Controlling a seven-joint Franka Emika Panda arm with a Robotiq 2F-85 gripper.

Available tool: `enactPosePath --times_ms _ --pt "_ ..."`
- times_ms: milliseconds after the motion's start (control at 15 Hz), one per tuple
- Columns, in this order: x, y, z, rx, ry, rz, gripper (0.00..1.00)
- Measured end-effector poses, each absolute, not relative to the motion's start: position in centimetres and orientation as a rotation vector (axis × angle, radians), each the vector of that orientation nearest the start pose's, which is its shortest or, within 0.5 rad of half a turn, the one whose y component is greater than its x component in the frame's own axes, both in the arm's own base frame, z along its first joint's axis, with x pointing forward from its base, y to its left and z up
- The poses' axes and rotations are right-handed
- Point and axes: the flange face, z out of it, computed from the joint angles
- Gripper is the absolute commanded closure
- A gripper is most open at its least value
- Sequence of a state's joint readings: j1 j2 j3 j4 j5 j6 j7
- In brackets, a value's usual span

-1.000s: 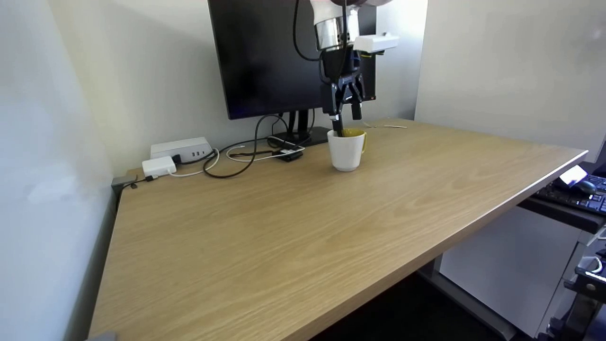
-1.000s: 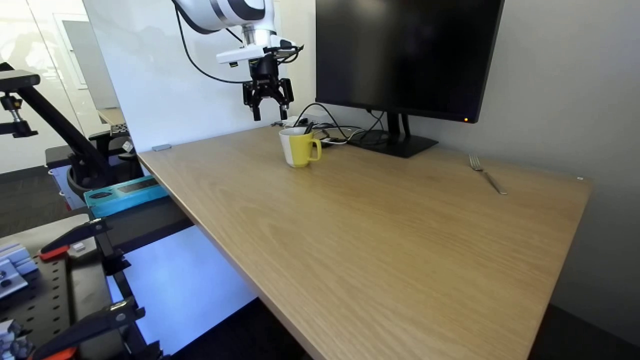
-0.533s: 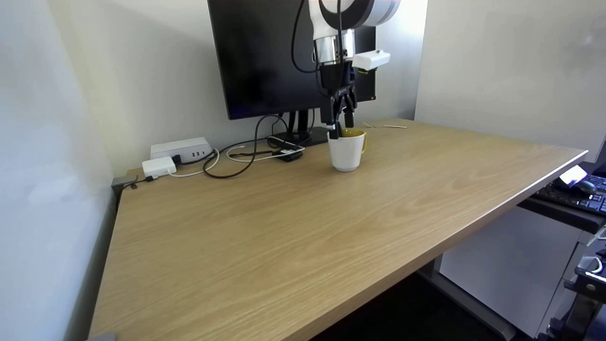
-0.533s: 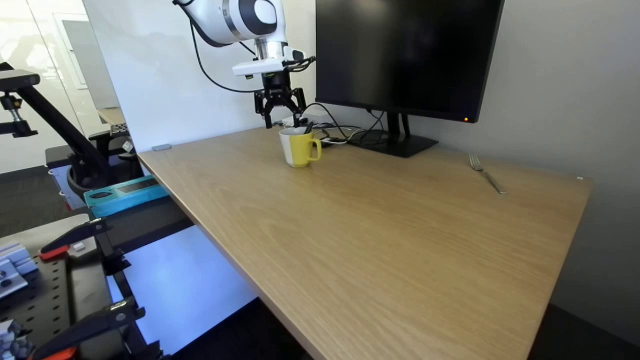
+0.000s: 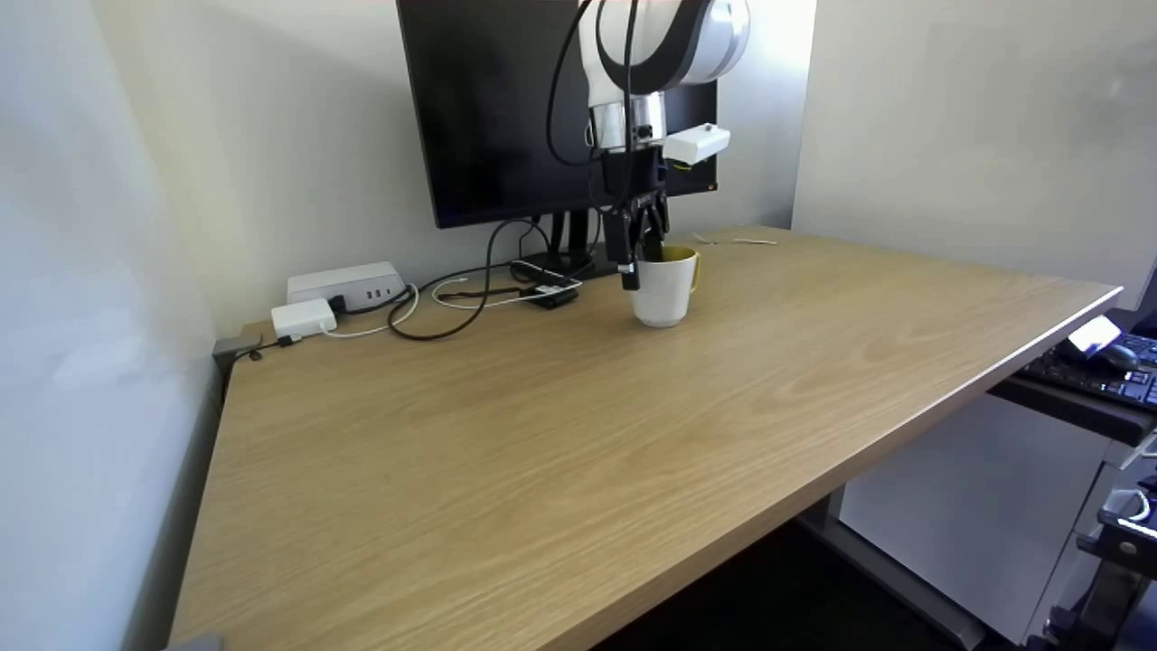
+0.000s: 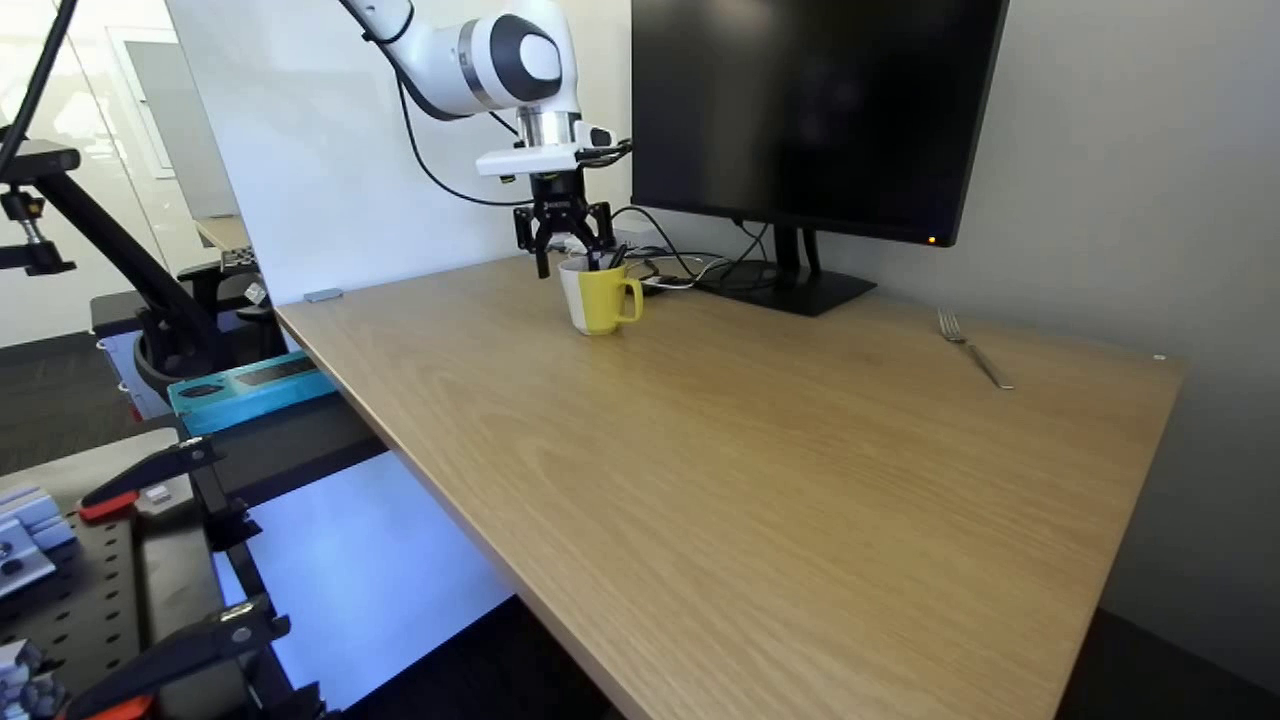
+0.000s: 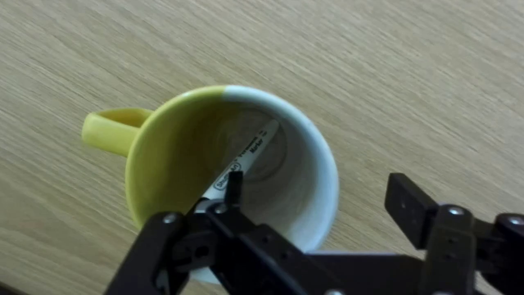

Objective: Move the cup to the right

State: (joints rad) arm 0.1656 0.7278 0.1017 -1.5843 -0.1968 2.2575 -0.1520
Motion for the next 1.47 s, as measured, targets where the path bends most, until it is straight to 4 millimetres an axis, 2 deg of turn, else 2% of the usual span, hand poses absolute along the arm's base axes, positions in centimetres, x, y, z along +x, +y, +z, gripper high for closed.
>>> enactPosePath --times_ms 267,600,1067,1467 --pt "67.5 17.5 20.4 -3.100 -0.860 0.063 0.68" --pt "67.6 17.7 20.5 -3.087 -0.891 0.050 0.99" --pt "68.1 17.4 21.1 -3.092 -0.872 0.021 0.98" --pt "68.6 16.0 21.5 -3.146 -0.570 0.007 0.98"
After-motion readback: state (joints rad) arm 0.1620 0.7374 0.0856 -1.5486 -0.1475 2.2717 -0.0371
